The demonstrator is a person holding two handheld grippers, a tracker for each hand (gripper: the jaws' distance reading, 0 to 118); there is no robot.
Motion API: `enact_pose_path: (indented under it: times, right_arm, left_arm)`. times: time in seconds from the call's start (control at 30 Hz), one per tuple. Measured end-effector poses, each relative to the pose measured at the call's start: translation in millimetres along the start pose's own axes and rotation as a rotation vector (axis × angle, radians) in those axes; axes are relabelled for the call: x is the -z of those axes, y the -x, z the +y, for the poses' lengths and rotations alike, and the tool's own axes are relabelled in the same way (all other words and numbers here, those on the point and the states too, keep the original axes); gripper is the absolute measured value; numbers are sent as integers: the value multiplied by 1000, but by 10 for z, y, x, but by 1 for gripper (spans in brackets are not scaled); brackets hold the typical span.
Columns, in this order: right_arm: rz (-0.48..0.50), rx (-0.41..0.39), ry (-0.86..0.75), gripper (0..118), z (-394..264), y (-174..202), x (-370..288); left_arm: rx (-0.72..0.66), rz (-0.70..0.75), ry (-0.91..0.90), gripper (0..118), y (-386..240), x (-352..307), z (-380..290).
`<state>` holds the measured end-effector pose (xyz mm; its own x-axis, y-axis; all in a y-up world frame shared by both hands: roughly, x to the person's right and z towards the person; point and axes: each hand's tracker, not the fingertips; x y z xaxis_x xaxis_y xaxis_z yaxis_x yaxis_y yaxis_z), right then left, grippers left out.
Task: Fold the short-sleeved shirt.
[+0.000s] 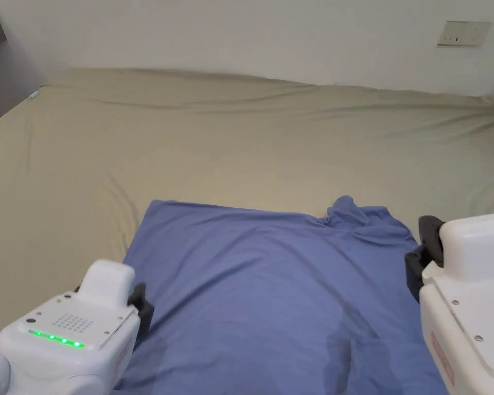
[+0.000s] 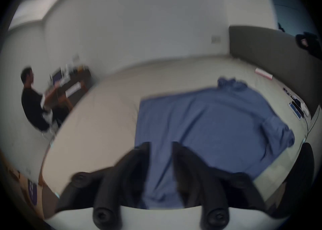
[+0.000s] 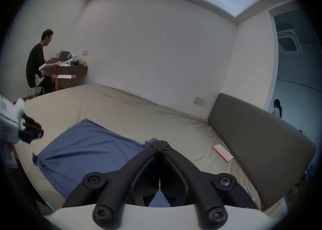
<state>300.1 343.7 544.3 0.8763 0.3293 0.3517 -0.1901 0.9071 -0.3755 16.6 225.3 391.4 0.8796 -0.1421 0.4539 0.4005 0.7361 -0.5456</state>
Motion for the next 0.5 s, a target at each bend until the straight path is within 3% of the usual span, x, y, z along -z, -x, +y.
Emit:
enact_pose_path:
  times: [0.07, 0.13, 0.17, 0.37, 0.4, 0.47, 0.5]
  right_arm:
    - [-6, 7, 38, 2, -112, -60, 12]
    - [-19, 11, 70, 2, -213, -120, 18]
    - [-25, 13, 84, 2, -257, -151, 18]
    - [-67, 36, 169, 2, -486, -350, 63]
    - [-74, 41, 178, 2, -501, -372, 69]
    - [-86, 44, 188, 2, -516, -396, 66]
    - [-92, 43, 191, 2, -521, -407, 63]
  left_arm:
    - [-97, 12, 154, 57, 204, 246, -305]
    - [-189, 28, 275, 106, 394, 440, -598]
    - [-225, 48, 300, 113, 473, 511, -710]
    - [-316, 97, 389, 112, 674, 702, -1051]
    - [-304, 77, 398, 108, 645, 718, -1064]
    - [-241, 44, 420, 81, 544, 771, -1082]
    - [-244, 20, 413, 76, 489, 762, -1102]
